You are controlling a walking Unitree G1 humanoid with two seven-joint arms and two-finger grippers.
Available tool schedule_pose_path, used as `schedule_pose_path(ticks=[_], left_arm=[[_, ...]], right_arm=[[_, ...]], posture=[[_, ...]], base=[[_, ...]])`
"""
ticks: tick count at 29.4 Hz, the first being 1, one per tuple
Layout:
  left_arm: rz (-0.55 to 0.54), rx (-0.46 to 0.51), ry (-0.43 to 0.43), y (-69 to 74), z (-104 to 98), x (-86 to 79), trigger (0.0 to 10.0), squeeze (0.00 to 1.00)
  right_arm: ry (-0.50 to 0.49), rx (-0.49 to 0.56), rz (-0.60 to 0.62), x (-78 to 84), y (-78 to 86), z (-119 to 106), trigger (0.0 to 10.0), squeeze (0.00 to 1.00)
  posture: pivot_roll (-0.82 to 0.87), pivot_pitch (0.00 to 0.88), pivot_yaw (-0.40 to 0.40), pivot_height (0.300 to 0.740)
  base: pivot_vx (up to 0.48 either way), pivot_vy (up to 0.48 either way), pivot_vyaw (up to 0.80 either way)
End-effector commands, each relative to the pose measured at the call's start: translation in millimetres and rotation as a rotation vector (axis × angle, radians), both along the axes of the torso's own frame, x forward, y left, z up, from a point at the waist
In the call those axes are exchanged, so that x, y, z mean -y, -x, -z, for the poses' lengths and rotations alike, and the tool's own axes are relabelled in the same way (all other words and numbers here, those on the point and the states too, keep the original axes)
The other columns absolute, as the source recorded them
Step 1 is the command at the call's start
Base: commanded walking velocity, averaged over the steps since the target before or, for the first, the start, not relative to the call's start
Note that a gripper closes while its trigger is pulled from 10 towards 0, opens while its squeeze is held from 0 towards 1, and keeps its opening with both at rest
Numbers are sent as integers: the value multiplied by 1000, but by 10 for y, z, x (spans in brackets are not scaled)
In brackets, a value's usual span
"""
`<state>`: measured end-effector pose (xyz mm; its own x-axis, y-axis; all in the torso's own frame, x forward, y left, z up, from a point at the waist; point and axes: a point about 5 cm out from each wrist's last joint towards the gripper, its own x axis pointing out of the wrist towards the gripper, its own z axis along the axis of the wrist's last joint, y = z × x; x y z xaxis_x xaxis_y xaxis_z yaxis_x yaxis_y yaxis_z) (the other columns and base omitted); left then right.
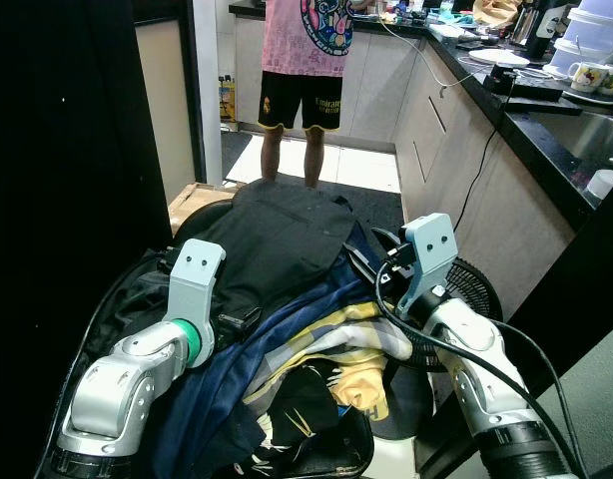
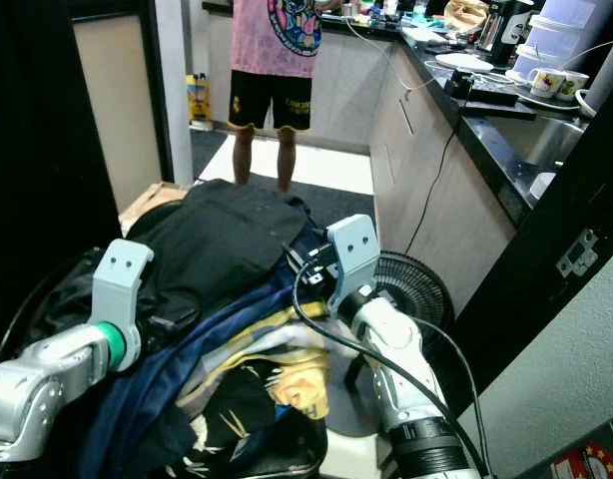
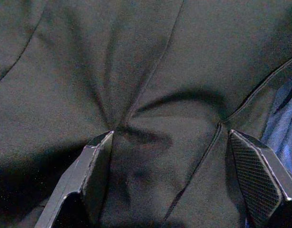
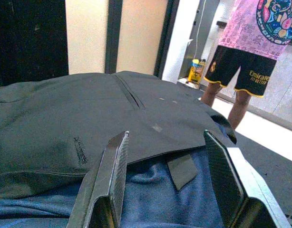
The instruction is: Clothes washing
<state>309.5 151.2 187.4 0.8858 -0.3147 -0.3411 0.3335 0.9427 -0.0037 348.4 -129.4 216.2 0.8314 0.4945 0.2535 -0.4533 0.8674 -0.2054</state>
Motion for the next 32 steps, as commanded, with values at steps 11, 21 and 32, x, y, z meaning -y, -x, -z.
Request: schedule_pose_path(ticks=[11, 21, 32], left_arm=[[58, -187, 22, 121, 324, 58, 0, 0], [60, -130, 42, 100, 215, 57, 0, 0], [-40, 251, 336, -64, -520, 26, 0, 0]], right_arm=[[12, -22, 4, 25, 3, 51, 10000, 0], [11, -19, 7, 35, -3, 42, 10000, 0], [4, -15, 5, 28, 0, 27, 10000, 0]], posture=[[-6, 64, -40, 740], [-5, 64, -40, 740], [-4, 64, -40, 740]], base=[[0, 0, 0], [0, 0, 0], [0, 0, 0]])
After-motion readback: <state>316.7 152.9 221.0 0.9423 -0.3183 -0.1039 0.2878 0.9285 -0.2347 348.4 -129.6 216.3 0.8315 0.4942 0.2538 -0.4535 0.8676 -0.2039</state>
